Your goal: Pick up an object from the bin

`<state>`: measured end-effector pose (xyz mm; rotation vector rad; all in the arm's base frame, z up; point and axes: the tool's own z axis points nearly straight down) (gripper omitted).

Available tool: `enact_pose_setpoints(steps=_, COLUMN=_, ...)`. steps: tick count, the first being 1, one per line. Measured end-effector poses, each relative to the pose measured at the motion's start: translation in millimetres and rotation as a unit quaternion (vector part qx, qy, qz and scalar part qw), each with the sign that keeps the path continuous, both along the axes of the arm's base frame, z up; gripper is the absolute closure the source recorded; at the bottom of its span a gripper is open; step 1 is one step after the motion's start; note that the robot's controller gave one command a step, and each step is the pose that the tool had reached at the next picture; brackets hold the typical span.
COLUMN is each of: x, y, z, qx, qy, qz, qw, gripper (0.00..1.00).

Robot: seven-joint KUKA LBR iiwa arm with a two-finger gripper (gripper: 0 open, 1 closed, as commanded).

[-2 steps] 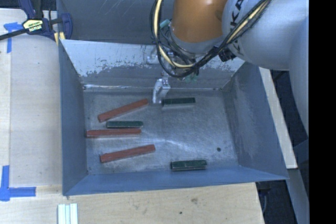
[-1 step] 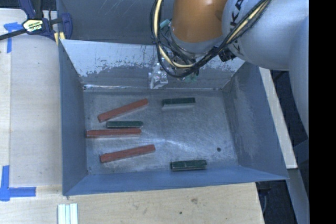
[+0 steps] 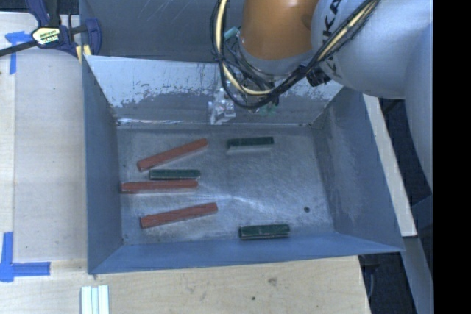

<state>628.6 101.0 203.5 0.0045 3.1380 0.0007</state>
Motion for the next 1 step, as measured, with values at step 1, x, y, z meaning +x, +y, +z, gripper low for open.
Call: enact_pose_setpoints(steps=1, x=-13.1, y=1.2, z=-58.1, qx=0.0, qy=0.0003, qz=0.001, qw=1.0, gripper=0.0)
